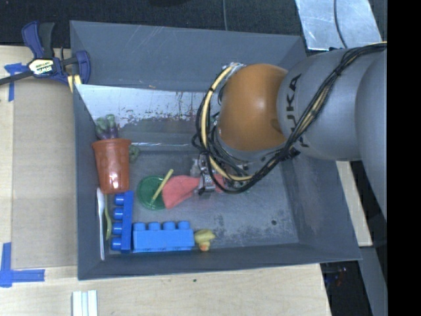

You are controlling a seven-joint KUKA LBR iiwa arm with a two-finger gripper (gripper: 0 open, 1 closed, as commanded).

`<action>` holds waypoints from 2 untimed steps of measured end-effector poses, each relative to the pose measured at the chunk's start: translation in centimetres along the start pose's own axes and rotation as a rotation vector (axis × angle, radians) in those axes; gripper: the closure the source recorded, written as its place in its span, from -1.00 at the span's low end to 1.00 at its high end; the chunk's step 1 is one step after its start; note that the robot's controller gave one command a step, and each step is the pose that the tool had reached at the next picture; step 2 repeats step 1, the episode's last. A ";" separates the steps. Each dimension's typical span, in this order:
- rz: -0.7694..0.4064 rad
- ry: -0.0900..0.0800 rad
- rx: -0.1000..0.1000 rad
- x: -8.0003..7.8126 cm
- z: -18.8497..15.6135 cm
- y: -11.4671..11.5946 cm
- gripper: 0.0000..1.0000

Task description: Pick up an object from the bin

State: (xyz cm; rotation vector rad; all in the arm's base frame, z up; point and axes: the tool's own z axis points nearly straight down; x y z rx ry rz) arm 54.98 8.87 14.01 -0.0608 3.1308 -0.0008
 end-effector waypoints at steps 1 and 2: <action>0.007 0.006 0.001 1.0 -6.7 0.5 1.00; 0.007 0.006 0.001 1.0 -6.7 0.5 1.00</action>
Offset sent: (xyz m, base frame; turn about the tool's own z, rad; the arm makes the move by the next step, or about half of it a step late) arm -0.0123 -0.0150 0.2375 -0.0308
